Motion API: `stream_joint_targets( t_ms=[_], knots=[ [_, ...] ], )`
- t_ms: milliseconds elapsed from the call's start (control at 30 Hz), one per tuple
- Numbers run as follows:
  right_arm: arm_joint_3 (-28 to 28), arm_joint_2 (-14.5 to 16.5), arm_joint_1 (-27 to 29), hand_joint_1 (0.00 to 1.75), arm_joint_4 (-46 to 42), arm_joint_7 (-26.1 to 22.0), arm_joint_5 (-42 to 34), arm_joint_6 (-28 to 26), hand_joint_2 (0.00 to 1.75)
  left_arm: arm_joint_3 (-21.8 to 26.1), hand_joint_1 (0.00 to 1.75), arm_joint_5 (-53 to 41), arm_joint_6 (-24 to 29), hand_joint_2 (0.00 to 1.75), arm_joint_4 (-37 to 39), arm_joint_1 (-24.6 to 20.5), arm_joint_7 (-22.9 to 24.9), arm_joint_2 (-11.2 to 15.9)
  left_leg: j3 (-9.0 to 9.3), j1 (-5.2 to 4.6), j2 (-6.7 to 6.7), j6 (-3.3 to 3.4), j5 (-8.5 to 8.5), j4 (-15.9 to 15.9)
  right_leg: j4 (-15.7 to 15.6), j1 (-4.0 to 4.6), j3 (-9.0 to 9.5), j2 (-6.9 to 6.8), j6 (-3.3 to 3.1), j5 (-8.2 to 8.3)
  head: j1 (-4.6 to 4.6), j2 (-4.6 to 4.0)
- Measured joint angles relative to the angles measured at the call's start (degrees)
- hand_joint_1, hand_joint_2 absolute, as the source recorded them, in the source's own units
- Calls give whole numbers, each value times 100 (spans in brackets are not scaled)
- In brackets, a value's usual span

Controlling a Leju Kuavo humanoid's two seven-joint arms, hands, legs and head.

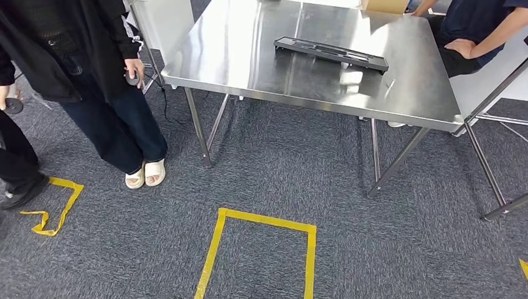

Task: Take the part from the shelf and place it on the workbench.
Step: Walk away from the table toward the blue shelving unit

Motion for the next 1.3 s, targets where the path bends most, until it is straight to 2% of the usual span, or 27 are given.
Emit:
stream_joint_targets(
  t_ms=[67, 100, 133, 167, 233, 267, 300, 333, 400, 433, 533, 567, 600, 733, 767, 800, 867, 900, 933, 1000, 1067, 1100, 1133, 1167, 1233, 1267, 1300],
  knots=[
    [0, 3, -2, 0, 2, 5, 8, 18, 0, 1, 0, 21, -1, 0, 1, 2, -9, -2, -135, -27, 17, 29, 104, 3, 723, 1, -196, 7, -25, -360, 13, 0],
    [0, 1, -2, 0, 2, 12, 13, 20, 0, 2, 0, 32, -1, 0, 1, 4, -14, -4, -207, -37, 24, 30, 159, 5, 948, 2, -214, 9, 2, -425, 14, 0],
    [0, -2, -2, 0, 2, 22, 21, 22, 0, 2, 0, 42, -1, 0, 1, 6, -20, -6, -275, -42, 27, 23, 215, 7, 947, 2, -121, 9, 52, -373, 15, 0],
    [0, -4, -5, 0, 2, 34, 33, 23, 0, 3, 0, 50, -1, 0, 2, 7, -25, -8, -338, -42, 26, 10, 269, 9, 715, 1, 82, 9, 108, -250, 15, 0],
    [0, -5, -24, 0, 1, 52, 63, 25, 0, 4, 0, 55, 0, 0, 3, 11, -40, -10, -438, -50, 21, -39, 373, 20, -165, 6, 703, 10, 151, -58, 19, 0],
    [0, -5, -36, 0, -2, 58, 78, 25, 0, 4, 0, 56, 1, 0, 3, 12, -45, -12, -468, -59, 21, -73, 424, 23, -561, 21, 961, 17, 131, -42, 13, 0],
    [0, -4, -45, 0, -3, 62, 91, 26, 0, 4, 0, 56, 7, 0, 3, 13, -52, -14, -485, -68, 24, -108, 473, 24, -825, 38, 1112, 24, 94, -60, 8, 0],
    [0, -3, -48, 0, -4, 66, 99, 27, 0, 4, 0, 59, 12, 0, 3, 15, -58, -16, -494, -75, 28, -141, 521, 19, -941, 62, 1162, 31, 54, -78, -1, 0],
    [0, 1, -34, 0, -5, 73, 105, 31, 0, 5, 0, 65, 27, 0, 5, 27, -67, -18, -516, -59, 27, -201, 561, 24, -941, 43, 1078, 26, -40, -22, -13, 0],
    [0, 1, -26, 0, -5, 75, 107, 34, 0, 6, 0, 70, 32, 0, 8, 38, -70, -18, -551, -46, 21, -227, 446, 105, -937, 25, 1040, 17, -104, 24, -21, 0],
    [0, 1, -12, 0, -7, 78, 118, 52, 0, 6, 0, 80, 42, 0, 12, 62, -79, -19, -784, -18, 5, -293, -377, 951, -937, 11, 877, -12, -257, 183, -46, 0],
    [0, 2, -10, 0, -7, 78, 121, 58, 0, 6, 0, 80, 44, 0, 12, 63, -81, -19, -846, -15, 4, -307, -561, 1207, -935, 18, 839, -17, -270, 214, -50, 0],
    [0, 3, -10, 0, -7, 78, 124, 63, 0, 6, 0, 80, 45, 0, 12, 63, -82, -19, -878, -15, 3, -314, -641, 1345, -933, 21, 820, -19, -272, 230, -51, 0],
    [0, 3, -9, 0, -7, 78, 123, 63, 0, 6, 0, 80, 45, 0, 12, 63, -82, -18, -898, -14, 3, -321, -681, 1490, -927, 26, 789, -22, -267, 249, -50, 0],
    [0, 2, -8, 0, -7, 79, 122, 64, 0, 6, 0, 79, 46, 0, 12, 64, -82, -19, -832, -8, 4, -327, -623, 1537, -905, 28, 736, -25, -253, 283, -50, 0],
    [0, 1, -8, 0, -6, 81, 109, 66, 0, 5, 0, 69, 56, 0, 11, 60, -85, -20, -526, -1, -10, -329, -529, 1220, -826, 38, 622, -27, -216, 330, -49, 0],
    [-1, -2, -5, 0, -5, 74, 62, 70, 0, 4, 0, 41, 76, 0, 10, 55, -92, -20, 41, -14, -32, -273, -297, 464, -677, 48, 382, -30, -69, 462, -47, 0],
    [-1, -2, 0, 0, -4, 68, 37, 70, 0, 3, 0, 25, 84, 0, 10, 50, -95, -21, 229, -19, -35, -206, -229, 86, -606, 48, 288, -27, 2, 491, -46, 0],
    [-2, -4, 10, 0, -4, 61, 24, 68, 0, 2, 0, 18, 84, 0, 10, 50, -95, -21, 161, -29, -24, -126, -180, 65, -547, 42, 224, -22, 36, 450, -43, 0],
    [-2, -1, 25, 0, -3, 57, 18, 66, 0, 1, 0, 11, 85, 0, 10, 45, -95, -22, 27, -27, 3, 3, -63, 35, -130, 33, 36, -4, -15, 95, -25, 0],
    [-1, 4, 28, 0, -2, 56, 16, 65, 0, -1, 0, 5, 85, 0, 10, 44, -95, -23, -127, -43, 21, 46, 53, 37, 604, 33, -187, 10, -70, -355, -9, 0],
    [-1, 3, 28, 0, -2, 55, 16, 65, 0, -1, 0, 2, 84, 0, 10, 45, -95, -23, -203, -49, 29, 45, 111, 40, 895, 32, -233, 11, -55, -464, -9, 0],
    [-1, 1, 30, 0, -2, 55, 14, 65, 0, -1, 0, 0, 84, 0, 10, 46, -95, -23, -268, -51, 37, 38, 168, 43, 1017, 30, -193, 12, -11, -461, -8, 0],
    [-2, -3, 31, 0, -2, 54, 13, 65, 0, -1, 0, -1, 84, 0, 10, 46, -95, -24, -328, -50, 42, 26, 224, 46, 919, 28, -48, 12, 47, -367, -5, 0],
    [-2, -7, 25, 0, -3, 53, 12, 65, 0, -2, 0, -4, 84, 0, 10, 46, -95, -26, -427, -49, 43, -17, 334, 54, 174, 24, 513, 12, 130, -125, -1, 0],
    [-2, -9, 18, 0, -3, 51, 15, 65, 0, -4, 0, -5, 84, 0, 10, 45, -95, -27, -471, -57, 43, -47, 386, 60, -299, 37, 828, 15, 128, -70, -1, 0],
    [-2, -9, 14, 0, -3, 50, 17, 65, 0, -7, 0, -5, 84, 0, 10, 44, -95, -27, -499, -67, 46, -81, 442, 60, -654, 53, 1039, 21, 102, -62, -5, 0]
  ],
)
